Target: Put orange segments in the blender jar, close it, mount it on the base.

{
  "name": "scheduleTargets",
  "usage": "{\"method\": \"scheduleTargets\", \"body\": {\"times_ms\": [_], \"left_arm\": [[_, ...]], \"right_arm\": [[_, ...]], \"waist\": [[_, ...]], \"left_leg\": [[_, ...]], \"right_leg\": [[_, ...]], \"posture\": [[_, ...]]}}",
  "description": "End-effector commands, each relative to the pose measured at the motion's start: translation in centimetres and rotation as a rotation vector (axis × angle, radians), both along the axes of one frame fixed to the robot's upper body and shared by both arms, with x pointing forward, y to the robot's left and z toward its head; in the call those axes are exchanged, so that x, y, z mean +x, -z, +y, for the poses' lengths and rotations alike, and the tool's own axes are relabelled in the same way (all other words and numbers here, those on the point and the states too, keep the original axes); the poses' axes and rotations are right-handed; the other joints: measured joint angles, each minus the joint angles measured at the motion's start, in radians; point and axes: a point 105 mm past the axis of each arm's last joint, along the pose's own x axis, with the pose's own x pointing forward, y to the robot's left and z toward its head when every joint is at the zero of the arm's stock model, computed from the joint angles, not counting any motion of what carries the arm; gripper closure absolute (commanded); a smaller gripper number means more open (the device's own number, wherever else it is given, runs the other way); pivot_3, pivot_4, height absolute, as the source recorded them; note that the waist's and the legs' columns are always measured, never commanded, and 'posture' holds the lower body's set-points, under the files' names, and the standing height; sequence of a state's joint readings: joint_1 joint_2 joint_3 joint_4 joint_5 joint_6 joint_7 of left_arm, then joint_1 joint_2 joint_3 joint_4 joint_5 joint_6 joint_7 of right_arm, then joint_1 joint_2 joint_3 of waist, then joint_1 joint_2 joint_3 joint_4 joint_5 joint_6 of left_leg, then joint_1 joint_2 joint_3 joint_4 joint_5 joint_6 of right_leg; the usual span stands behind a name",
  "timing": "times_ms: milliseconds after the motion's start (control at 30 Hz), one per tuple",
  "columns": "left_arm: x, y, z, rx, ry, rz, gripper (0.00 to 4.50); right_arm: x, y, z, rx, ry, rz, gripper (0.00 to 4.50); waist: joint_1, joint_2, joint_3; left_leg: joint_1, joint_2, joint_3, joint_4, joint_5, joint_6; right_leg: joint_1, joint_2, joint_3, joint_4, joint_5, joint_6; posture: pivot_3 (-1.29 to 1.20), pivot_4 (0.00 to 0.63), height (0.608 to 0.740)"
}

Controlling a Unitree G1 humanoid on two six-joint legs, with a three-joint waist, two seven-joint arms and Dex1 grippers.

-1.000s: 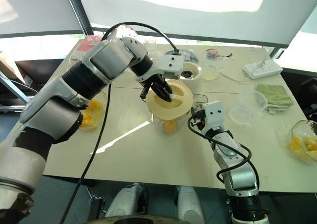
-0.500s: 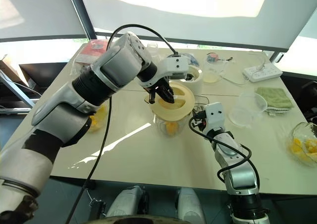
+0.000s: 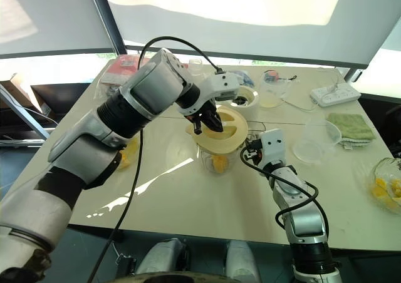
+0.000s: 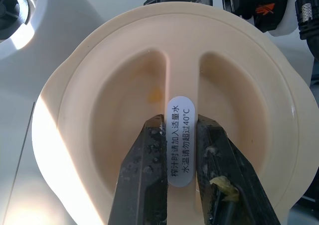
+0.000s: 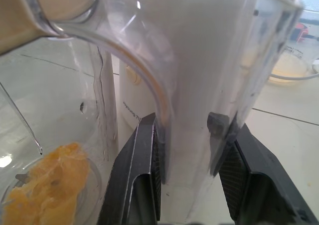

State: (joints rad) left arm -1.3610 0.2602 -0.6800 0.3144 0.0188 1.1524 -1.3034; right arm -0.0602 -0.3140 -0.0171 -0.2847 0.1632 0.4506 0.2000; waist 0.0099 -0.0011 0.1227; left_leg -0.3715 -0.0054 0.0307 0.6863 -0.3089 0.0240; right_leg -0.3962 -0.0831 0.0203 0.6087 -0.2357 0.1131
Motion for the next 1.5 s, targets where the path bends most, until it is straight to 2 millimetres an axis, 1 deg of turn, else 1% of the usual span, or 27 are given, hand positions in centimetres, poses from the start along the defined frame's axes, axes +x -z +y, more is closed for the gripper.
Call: {"method": "scheduleTargets", "body": {"times_ms": [33, 100, 167, 200, 233, 267, 333, 367, 433, 500, 533, 600, 667, 700, 733, 800, 833, 900, 967, 1033, 1067, 1133, 1233, 1300, 1367, 1433, 1500], "left_arm": [[0.3, 6.6, 2.1, 0.129, -0.099, 0.125, 2.79], [0.6, 6.1, 1.9, 0.109, -0.087, 0.113, 1.74], [0.9, 4.0, 1.2, 0.039, -0.017, 0.055, 0.71], [1.1, 2.5, 0.8, -0.010, 0.003, 0.036, 0.30], [1.1, 1.0, 0.3, -0.063, 0.004, 0.034, 0.30], [0.9, -1.0, -0.3, -0.129, -0.003, 0.048, 0.30], [0.4, -4.4, -1.3, -0.246, 0.020, 0.055, 0.30], [-0.1, -6.3, -1.5, -0.301, 0.040, 0.054, 0.30], [-0.7, -9.5, -1.4, -0.386, 0.073, 0.023, 0.30], [-0.9, -12.0, -0.7, -0.443, 0.082, -0.032, 0.30], [-0.8, -12.9, -0.2, -0.463, 0.081, -0.070, 0.30], [0.0, -14.6, 1.0, -0.522, 0.041, -0.173, 0.30], [1.8, -15.3, 2.6, -0.543, -0.079, -0.257, 0.30], [2.4, -15.6, 3.1, -0.565, -0.110, -0.300, 0.30], [3.2, -16.4, 3.8, -0.636, -0.147, -0.377, 0.30], [4.8, -17.3, 6.2, -0.737, -0.227, -0.592, 0.30], [5.4, -16.7, 7.4, -0.746, -0.282, -0.625, 0.30], [5.6, -14.8, 8.9, -0.762, -0.337, -0.615, 0.30], [5.4, -13.6, 9.8, -0.774, -0.364, -0.622, 0.30], [3.7, -11.1, 9.9, -0.711, -0.278, -0.668, 0.30], [3.0, -10.0, 10.0, -0.693, -0.262, -0.661, 0.30], [1.9, -7.9, 10.6, -0.734, -0.307, -0.584, 0.30], [0.6, -5.1, 11.7, -0.743, -0.329, -0.529, 0.30], [0.3, -3.9, 12.5, -0.749, -0.353, -0.512, 0.30], [-0.1, -3.4, 12.8, -0.772, -0.357, -0.493, 0.30], [-0.6, -3.0, 12.9, -0.784, -0.332, -0.484, 0.30], [-1.0, -2.5, 12.9, -0.765, -0.298, -0.490, 0.30]], "right_arm": [[0.2, -3.5, 0.4, -0.047, -0.028, -0.146, 3.48], [0.2, -3.4, 0.4, -0.048, -0.030, -0.144, 3.48], [0.1, -3.4, 0.3, -0.049, -0.027, -0.144, 3.48], [0.1, -3.4, 0.2, -0.049, -0.022, -0.145, 3.48], [0.1, -3.4, 0.1, -0.046, -0.017, -0.145, 3.48], [0.0, -3.3, 0.0, -0.043, -0.013, -0.142, 3.48], [-0.2, -3.0, -0.2, -0.040, -0.010, -0.136, 3.48], [-0.2, -2.9, -0.2, -0.039, -0.009, -0.131, 3.48], [-0.4, -2.7, -0.3, -0.038, -0.009, -0.126, 3.48], [-0.5, -2.7, -0.5, -0.038, -0.005, -0.122, 3.48], [-0.6, -2.7, -0.6, -0.039, -0.003, -0.122, 3.48], [-0.7, -2.8, -1.0, -0.041, 0.000, -0.119, 3.48], [-0.9, -3.0, -1.2, -0.034, 0.000, -0.120, 3.48], [-0.9, -3.2, -1.3, -0.032, 0.001, -0.122, 3.48], [-1.0, -3.4, -1.4, -0.025, 0.003, -0.125, 3.48], [-1.2, -4.1, -1.5, -0.009, 0.011, -0.135, 3.48], [-1.3, -4.6, -1.6, 0.003, 0.017, -0.142, 3.48], [-1.8, -5.7, -1.7, 0.037, 0.011, -0.155, 3.48], [-2.2, -6.6, -1.6, 0.066, -0.002, -0.161, 3.48], [-2.8, -7.9, -1.8, 0.112, -0.009, -0.174, 3.48], [-3.0, -8.6, -1.9, 0.125, -0.013, -0.181, 3.48], [-3.4, -11.0, -2.3, 0.153, -0.028, -0.215, 3.48], [-3.9, -14.3, -3.3, 0.166, -0.054, -0.262, 3.48], [-4.0, -16.4, -4.1, 0.161, -0.068, -0.289, 3.48], [-4.2, -18.0, -4.8, 0.162, -0.078, -0.300, 3.48], [-3.8, -20.2, -5.6, 0.147, -0.068, -0.322, 3.48], [-3.1, -22.3, -6.0, 0.143, -0.069, -0.346, 3.48]], "waist": [[-0.002, 0.000, 0.000], [-0.004, 0.000, 0.000], [-0.004, 0.000, 0.001], [-0.005, 0.000, 0.001], [-0.004, 0.002, 0.002], [0.000, 0.002, 0.005], [0.002, 0.003, 0.010], [0.001, 0.001, 0.014], [-0.001, -0.002, 0.020], [-0.005, -0.003, 0.024], [-0.009, -0.002, 0.025], [-0.013, -0.002, 0.025], [-0.017, -0.002, 0.027], [-0.017, -0.002, 0.028], [-0.016, -0.001, 0.029], [-0.017, -0.001, 0.030], [-0.019, -0.001, 0.030], [-0.019, -0.001, 0.031], [-0.018, -0.002, 0.032], [-0.019, -0.003, 0.033], [-0.019, -0.003, 0.033], [-0.019, -0.002, 0.034], [-0.020, -0.002, 0.035], [-0.019, -0.002, 0.036], [-0.017, -0.003, 0.037], [-0.018, -0.004, 0.037], [-0.022, -0.003, 0.038]], "left_leg": [[0.000, 0.000, 0.000, -0.001, 0.000, 0.000], [0.000, 0.000, -0.001, -0.002, 0.000, 0.000], [-0.001, 0.000, -0.001, -0.003, 0.000, 0.000], [-0.002, 0.000, -0.001, -0.003, 0.000, 0.000], [-0.003, 0.000, -0.001, -0.003, 0.000, 0.000], [-0.003, 0.000, -0.001, -0.003, 0.000, 0.000], [-0.008, -0.001, -0.001, -0.003, 0.000, 0.000], [-0.011, -0.001, -0.001, -0.003, 0.000, 0.000], [-0.024, -0.002, -0.001, -0.001, 0.002, 0.000], [-0.039, -0.003, 0.000, 0.000, 0.004, -0.001], [-0.040, -0.003, 0.000, 0.000, 0.004, -0.002], [-0.039, -0.003, 0.000, -0.004, 0.004, -0.002], [-0.039, -0.003, -0.001, -0.005, 0.003, -0.001], [-0.039, -0.003, -0.001, -0.005, 0.003, -0.001], [-0.039, -0.004, -0.001, -0.005, 0.003, -0.001], [-0.038, -0.004, -0.001, -0.003, 0.004, -0.001], [-0.036, -0.005, -0.001, -0.003, 0.004, -0.001], [-0.036, -0.005, -0.001, -0.003, 0.004, -0.002], [-0.036, -0.005, -0.001, -0.003, 0.005, -0.004], [-0.037, -0.005, -0.002, -0.003, 0.006, -0.005], [-0.037, -0.005, -0.002, -0.003, 0.006, -0.005], [-0.037, -0.004, -0.002, -0.003, 0.006, -0.006], [-0.037, -0.005, -0.002, -0.003, 0.006, -0.006], [-0.037, -0.004, -0.002, -0.003, 0.006, -0.006], [-0.036, -0.004, -0.003, -0.003, 0.007, -0.007], [-0.036, -0.003, -0.004, -0.002, 0.007, -0.007], [-0.036, -0.003, -0.003, -0.002, 0.007, -0.007]], "right_leg": [[0.000, 0.000, 0.000, 0.000, 0.000, 0.000], [-0.001, 0.000, -0.001, 0.000, -0.001, 0.000], [-0.002, 0.000, -0.001, 0.000, -0.001, -0.001], [-0.003, 0.000, -0.001, 0.000, -0.002, -0.001], [-0.005, -0.001, -0.001, 0.000, -0.001, -0.001], [-0.005, -0.001, -0.001, 0.000, -0.001, -0.001], [-0.009, -0.004, -0.004, 0.001, -0.001, -0.001], [-0.012, -0.004, -0.005, 0.002, -0.001, -0.001], [-0.020, -0.002, -0.005, 0.005, 0.000, -0.001], [-0.037, 0.002, -0.005, 0.008, 0.002, 0.003], [-0.038, 0.003, -0.005, 0.009, 0.003, 0.004], [-0.038, 0.003, -0.005, 0.008, 0.002, 0.006], [-0.038, 0.004, -0.005, 0.007, 0.001, 0.007], [-0.038, 0.004, -0.005, 0.007, 0.001, 0.007], [-0.038, 0.004, -0.005, 0.007, 0.001, 0.008], [-0.036, 0.003, -0.005, 0.008, 0.001, 0.008], [-0.034, 0.002, -0.005, 0.008, 0.001, 0.008], [-0.034, 0.001, -0.004, 0.008, 0.001, 0.007], [-0.035, 0.001, -0.004, 0.010, 0.002, 0.007], [-0.036, 0.002, -0.005, 0.011, 0.002, 0.007], [-0.036, 0.001, -0.005, 0.012, 0.002, 0.007], [-0.037, 0.001, -0.004, 0.012, 0.002, 0.007], [-0.037, 0.000, -0.004, 0.013, 0.002, 0.006], [-0.037, -0.001, -0.004, 0.013, 0.003, 0.005], [-0.036, -0.001, -0.005, 0.013, 0.004, 0.002], [-0.035, 0.000, -0.005, 0.012, 0.004, -0.001], [-0.035, 0.001, -0.005, 0.012, 0.004, -0.003]], "posture": [[0.00, 0.150, 0.740], [0.00, 0.150, 0.740], [0.00, 0.150, 0.740], [0.00, 0.150, 0.740], [0.00, 0.150, 0.740], [0.00, 0.150, 0.740], [0.00, 0.150, 0.740], [0.00, 0.150, 0.740], [0.00, 0.150, 0.740], [0.00, 0.150, 0.740], [0.00, 0.150, 0.740], [0.00, 0.150, 0.740], [0.00, 0.150, 0.740], [0.00, 0.150, 0.740], [0.00, 0.150, 0.740], [0.00, 0.150, 0.740], [0.00, 0.150, 0.740], [0.00, 0.150, 0.740], [0.00, 0.150, 0.740], [0.00, 0.150, 0.740], [0.00, 0.150, 0.740], [0.00, 0.150, 0.740], [0.00, 0.150, 0.740], [0.00, 0.150, 0.740], [0.00, 0.150, 0.740], [0.00, 0.150, 0.740], [0.00, 0.150, 0.740]]}}
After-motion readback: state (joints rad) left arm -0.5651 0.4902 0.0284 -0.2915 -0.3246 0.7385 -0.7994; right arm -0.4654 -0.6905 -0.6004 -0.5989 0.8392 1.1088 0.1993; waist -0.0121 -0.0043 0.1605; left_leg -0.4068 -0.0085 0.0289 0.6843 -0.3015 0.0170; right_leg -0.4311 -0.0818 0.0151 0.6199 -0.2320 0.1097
